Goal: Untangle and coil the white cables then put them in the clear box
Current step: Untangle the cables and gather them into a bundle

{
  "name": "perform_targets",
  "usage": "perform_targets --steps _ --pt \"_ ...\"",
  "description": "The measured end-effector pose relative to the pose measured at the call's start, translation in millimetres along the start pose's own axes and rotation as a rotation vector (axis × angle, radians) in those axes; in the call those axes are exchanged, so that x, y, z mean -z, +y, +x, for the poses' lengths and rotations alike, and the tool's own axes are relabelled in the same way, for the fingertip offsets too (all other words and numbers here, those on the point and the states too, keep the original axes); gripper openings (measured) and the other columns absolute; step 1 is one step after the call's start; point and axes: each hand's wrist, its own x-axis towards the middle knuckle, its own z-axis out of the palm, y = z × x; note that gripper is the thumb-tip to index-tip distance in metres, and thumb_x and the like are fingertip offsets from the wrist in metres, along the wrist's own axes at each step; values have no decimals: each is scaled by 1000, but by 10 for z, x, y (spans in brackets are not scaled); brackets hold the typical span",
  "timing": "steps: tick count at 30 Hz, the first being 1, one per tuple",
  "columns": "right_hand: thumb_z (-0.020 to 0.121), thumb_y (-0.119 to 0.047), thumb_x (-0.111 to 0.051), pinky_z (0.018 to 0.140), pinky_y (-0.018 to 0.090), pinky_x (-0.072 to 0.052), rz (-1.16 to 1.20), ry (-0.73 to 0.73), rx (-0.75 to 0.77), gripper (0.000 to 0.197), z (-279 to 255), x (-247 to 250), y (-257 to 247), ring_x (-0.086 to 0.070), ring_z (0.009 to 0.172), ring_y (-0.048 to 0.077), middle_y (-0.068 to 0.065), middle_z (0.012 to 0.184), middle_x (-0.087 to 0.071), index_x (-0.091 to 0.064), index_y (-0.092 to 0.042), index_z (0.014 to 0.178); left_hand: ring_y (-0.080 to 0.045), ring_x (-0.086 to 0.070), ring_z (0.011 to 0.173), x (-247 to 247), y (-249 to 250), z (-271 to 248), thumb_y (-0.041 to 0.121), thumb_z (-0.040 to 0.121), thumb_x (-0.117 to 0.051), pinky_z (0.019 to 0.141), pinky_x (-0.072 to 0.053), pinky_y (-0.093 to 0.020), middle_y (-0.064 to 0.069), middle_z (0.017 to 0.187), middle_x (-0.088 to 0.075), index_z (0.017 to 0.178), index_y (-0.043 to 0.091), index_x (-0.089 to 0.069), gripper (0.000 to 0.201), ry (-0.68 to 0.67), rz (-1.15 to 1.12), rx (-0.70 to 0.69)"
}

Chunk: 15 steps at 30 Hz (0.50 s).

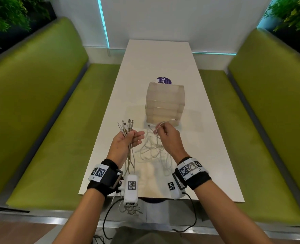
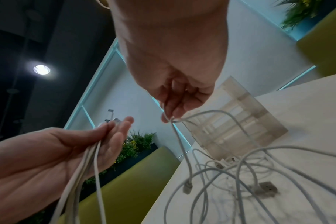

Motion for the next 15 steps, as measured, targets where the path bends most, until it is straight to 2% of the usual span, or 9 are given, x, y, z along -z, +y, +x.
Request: perform_targets --steps 2,4,6,11,14,15 --pt "96 -17 -47 63 20 -45 -11 -151 67 17 -27 -4 -58 -61 70 8 -3 77 -67 -64 -15 91 -26 -68 102 -33 -15 6 10 101 -39 88 -55 -31 -16 108 -69 97 6 -56 19 -11 -13 -13" --pt "95 -18 -51 60 13 -40 -41 -266 114 15 -51 -27 -92 -55 61 1 -4 71 -64 -66 -14 93 -24 -66 107 -63 -33 3 10 101 -38 93 -53 -32 -13 111 -69 100 8 -58 20 -23 -2 -29" --pt "94 -19 -55 59 11 -39 -11 -288 104 14 -65 -23 -118 -51 58 -1 -6 69 -62 -67 -13 98 -23 -65 110 -73 -50 -3 12 101 -39 97 -50 -33 -11 113 -68 103 10 -59 20 -21 13 -48" --pt "91 -14 -60 70 13 -43 80 -308 148 9 -197 -4 -189 -58 72 6 -6 70 -61 -67 -10 95 -25 -62 113 -34 -88 11 13 100 -42 100 -46 -35 -12 118 -66 106 10 -59 19 31 1 -53" --pt "92 -17 -59 67 7 -36 7 -344 228 13 -257 -64 -172 -51 70 -4 4 73 -66 -70 -10 95 -21 -64 110 -43 -94 -1 12 100 -40 97 -49 -32 -8 115 -68 110 6 -56 20 -16 -44 -54" --pt "92 -19 -59 68 7 -35 -10 -352 237 13 -267 -83 -154 -49 71 -5 3 75 -67 -70 -13 95 -18 -65 109 -51 -89 -9 11 100 -40 95 -50 -30 -5 113 -70 109 6 -56 19 -31 -70 -55"
